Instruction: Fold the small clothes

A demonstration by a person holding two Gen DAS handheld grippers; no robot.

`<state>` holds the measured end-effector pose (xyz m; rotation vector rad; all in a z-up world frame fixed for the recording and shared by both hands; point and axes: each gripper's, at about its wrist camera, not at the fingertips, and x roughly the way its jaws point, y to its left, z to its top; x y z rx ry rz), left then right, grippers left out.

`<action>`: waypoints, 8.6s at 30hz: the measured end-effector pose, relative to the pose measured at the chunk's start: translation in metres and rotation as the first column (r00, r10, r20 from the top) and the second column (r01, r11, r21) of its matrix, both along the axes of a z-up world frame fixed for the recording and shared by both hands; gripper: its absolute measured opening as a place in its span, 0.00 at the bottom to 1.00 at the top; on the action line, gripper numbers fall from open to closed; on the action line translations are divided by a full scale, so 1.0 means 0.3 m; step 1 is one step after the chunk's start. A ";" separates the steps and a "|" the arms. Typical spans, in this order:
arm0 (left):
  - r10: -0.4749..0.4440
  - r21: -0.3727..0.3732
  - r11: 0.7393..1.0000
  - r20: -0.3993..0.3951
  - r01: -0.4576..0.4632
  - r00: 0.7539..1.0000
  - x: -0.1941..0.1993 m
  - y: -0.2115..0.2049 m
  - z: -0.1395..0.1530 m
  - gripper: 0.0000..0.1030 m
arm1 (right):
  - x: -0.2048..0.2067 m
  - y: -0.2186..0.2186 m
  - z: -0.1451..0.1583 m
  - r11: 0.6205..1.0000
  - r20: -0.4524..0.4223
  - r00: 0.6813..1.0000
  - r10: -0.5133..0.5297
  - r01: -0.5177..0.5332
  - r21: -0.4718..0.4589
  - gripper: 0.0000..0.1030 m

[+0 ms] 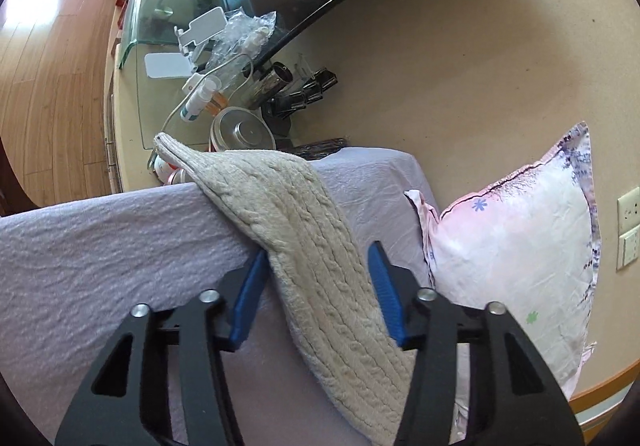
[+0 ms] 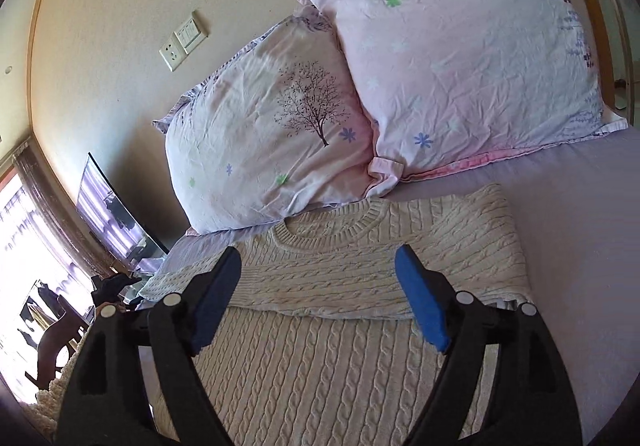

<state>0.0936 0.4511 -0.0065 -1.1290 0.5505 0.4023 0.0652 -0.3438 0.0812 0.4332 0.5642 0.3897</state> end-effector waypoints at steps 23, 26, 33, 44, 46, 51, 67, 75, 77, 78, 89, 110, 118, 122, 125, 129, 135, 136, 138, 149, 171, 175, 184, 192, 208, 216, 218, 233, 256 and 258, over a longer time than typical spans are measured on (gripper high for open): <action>-0.857 0.629 0.265 -0.194 0.731 0.478 0.002 -1.404 0.286 0.80 | -0.169 -0.285 -0.150 0.990 -0.158 0.978 -0.136 0.138 0.004 0.79; -0.803 0.546 0.368 -0.221 0.753 0.553 -0.046 -1.173 0.236 0.82 | -0.190 -0.333 -0.244 0.992 -0.264 0.958 -0.111 0.121 0.024 0.79; -0.826 0.265 0.517 -0.095 0.814 0.555 -0.260 -0.901 0.073 0.82 | -0.272 -0.312 -0.385 0.992 -0.362 0.932 0.028 0.019 0.124 0.61; -0.906 0.164 0.424 0.088 0.891 0.415 -0.566 -0.988 0.009 0.55 | -0.499 -0.235 -0.438 0.918 -0.305 0.895 0.326 -0.223 0.327 0.44; -0.906 0.124 0.420 0.106 0.899 0.409 -0.593 -0.991 -0.011 0.47 | -0.514 -0.226 -0.448 0.912 -0.309 0.887 0.344 -0.236 0.336 0.37; -0.916 0.084 0.399 0.062 0.913 0.395 -0.604 -1.034 -0.065 0.36 | -0.525 -0.190 -0.457 0.912 -0.344 0.859 0.378 -0.282 0.297 0.19; -0.796 0.317 0.602 0.168 0.733 0.581 0.072 -1.038 0.299 0.07 | 0.122 -0.209 0.053 0.964 0.065 0.986 0.156 -0.167 0.207 0.08; -0.771 0.208 0.616 -0.041 0.760 0.636 0.451 -1.133 0.115 0.11 | 0.509 -0.259 -0.263 0.950 -0.340 0.917 -0.206 0.272 0.156 0.61; -0.777 0.232 0.607 -0.029 0.760 0.629 0.428 -1.123 0.137 0.47 | 0.478 -0.280 -0.252 0.936 -0.291 0.916 -0.276 0.325 0.134 0.90; -0.774 0.244 0.611 -0.012 0.753 0.633 0.410 -1.111 0.158 0.78 | 0.462 -0.292 -0.239 0.923 -0.286 0.897 -0.337 0.375 0.089 0.96; -0.777 0.139 0.606 -0.104 0.783 0.620 0.307 -0.979 0.064 0.76 | 0.388 -0.382 -0.182 0.909 -0.181 0.925 -0.335 0.368 0.198 0.98; -0.802 -0.064 0.382 0.472 0.922 0.365 0.378 -1.620 0.243 0.17 | 0.320 -0.420 -0.042 0.938 -0.049 0.954 -0.296 0.300 0.174 0.98; -0.899 -0.166 0.123 0.399 0.978 0.180 0.464 -2.078 0.102 0.30 | 0.361 -0.566 -0.109 0.928 -0.200 0.942 -0.268 0.309 0.208 0.98; -0.901 0.077 0.349 0.302 0.934 0.312 0.424 -1.850 0.214 0.89 | 0.424 -0.548 -0.184 0.936 -0.328 0.938 -0.114 0.212 0.281 0.98; -0.908 0.153 0.418 0.092 0.895 0.408 0.425 -1.774 0.215 0.90 | 0.461 -0.495 -0.234 0.952 -0.416 0.909 -0.035 0.158 0.264 0.98; -0.924 0.094 0.376 -0.045 0.922 0.381 0.441 -1.767 0.107 0.89 | 0.478 -0.442 -0.271 0.968 -0.464 0.886 -0.012 0.126 0.215 0.98; -0.947 0.079 0.313 -0.047 0.946 0.317 0.385 -1.807 -0.007 0.83 | 0.479 -0.387 -0.291 0.985 -0.471 0.882 -0.021 0.100 0.143 0.48; -0.948 0.079 0.311 -0.047 0.947 0.315 0.382 -1.815 -0.015 0.76 | 0.479 -0.380 -0.300 0.981 -0.473 0.881 0.007 0.085 0.172 0.40; -0.950 0.082 0.309 -0.024 0.948 0.311 0.373 -1.804 -0.026 0.60 | 0.479 -0.376 -0.305 0.978 -0.467 0.884 0.017 0.083 0.193 0.37; -0.902 0.257 0.358 -0.154 0.898 0.403 0.306 -1.479 0.102 0.50 | 0.476 -0.137 -0.237 0.986 -0.379 0.914 0.147 -0.106 0.128 0.67; -0.824 0.650 0.261 -0.235 0.714 0.515 -0.049 -1.629 0.203 0.99 | 0.253 -0.137 -0.045 0.953 -0.116 0.962 -0.249 0.222 -0.205 0.98; -0.720 0.664 0.283 -0.329 0.692 0.610 -0.126 -1.586 0.166 0.99 | 0.076 -0.140 -0.028 0.931 -0.094 0.965 -0.247 0.209 -0.300 0.98; -0.692 0.548 0.271 -0.461 0.792 0.556 -0.137 -1.624 0.052 0.99 | -0.098 0.068 -0.209 0.902 -0.239 0.968 -0.083 -0.029 -0.430 0.98; -0.657 0.541 0.206 -0.540 0.815 0.525 -0.124 -1.691 -0.010 0.99 | -0.064 0.152 -0.271 0.879 -0.323 0.942 -0.096 -0.072 -0.471 0.98; -0.657 0.549 0.215 -0.531 0.808 0.536 -0.122 -1.691 -0.015 0.99 | -0.083 0.168 -0.279 0.848 -0.309 0.943 -0.121 -0.063 -0.526 0.98; -0.656 0.549 0.216 -0.531 0.808 0.536 -0.122 -1.692 -0.014 0.99 | -0.082 0.168 -0.278 0.848 -0.309 0.943 -0.122 -0.062 -0.526 0.98; -0.656 0.549 0.216 -0.531 0.807 0.536 -0.122 -1.693 -0.014 0.99 | -0.082 0.167 -0.278 0.848 -0.309 0.943 -0.122 -0.062 -0.526 0.98; -0.656 0.549 0.216 -0.531 0.807 0.537 -0.123 -1.693 -0.014 0.99 | -0.082 0.167 -0.278 0.848 -0.309 0.943 -0.123 -0.062 -0.526 0.98; -0.656 0.549 0.217 -0.530 0.807 0.537 -0.123 -1.694 -0.012 0.99 | -0.082 0.169 -0.278 0.849 -0.309 0.943 -0.123 -0.061 -0.526 0.98; -0.656 0.549 0.217 -0.530 0.807 0.537 -0.123 -1.693 -0.013 0.99 | -0.082 0.169 -0.278 0.848 -0.309 0.943 -0.123 -0.061 -0.526 0.98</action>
